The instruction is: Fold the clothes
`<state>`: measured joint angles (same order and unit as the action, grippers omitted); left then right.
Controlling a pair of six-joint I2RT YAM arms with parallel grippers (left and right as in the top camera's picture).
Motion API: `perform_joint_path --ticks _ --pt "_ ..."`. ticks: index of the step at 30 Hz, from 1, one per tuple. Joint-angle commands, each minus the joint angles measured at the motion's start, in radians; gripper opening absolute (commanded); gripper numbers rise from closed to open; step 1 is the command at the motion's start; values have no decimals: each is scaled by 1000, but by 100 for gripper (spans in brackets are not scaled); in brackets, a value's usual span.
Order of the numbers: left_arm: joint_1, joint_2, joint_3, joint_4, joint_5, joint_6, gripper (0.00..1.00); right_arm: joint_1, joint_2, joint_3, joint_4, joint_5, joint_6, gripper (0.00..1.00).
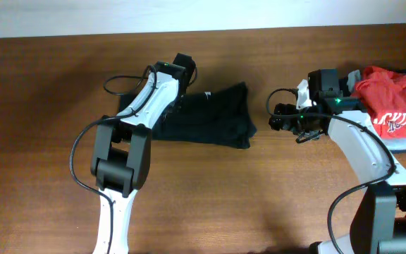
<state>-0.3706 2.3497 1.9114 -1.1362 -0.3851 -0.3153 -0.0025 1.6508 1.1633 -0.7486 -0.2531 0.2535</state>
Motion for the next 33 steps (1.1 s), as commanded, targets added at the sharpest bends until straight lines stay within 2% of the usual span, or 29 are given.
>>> perform_joint_path --ticks 1,3,5,12,21,33 --pt "7 14 -32 10 -5 -6 9 -4 -14 14 0 -9 -11 86" --pt "7 14 -39 15 -5 -6 8 -4 -14 14 0 -10 -11 86" --pt "7 14 -48 25 -5 -6 1 -4 -14 14 0 -9 -11 86" --pt "7 12 6 -19 -42 -6 1 -4 -14 14 0 -9 -11 86" --pt "6 12 243 -161 -41 -1 1 -4 -14 14 0 -9 -11 86" --pt "-52 12 252 -156 9 17 1 -4 -14 14 3 -9 -11 86"
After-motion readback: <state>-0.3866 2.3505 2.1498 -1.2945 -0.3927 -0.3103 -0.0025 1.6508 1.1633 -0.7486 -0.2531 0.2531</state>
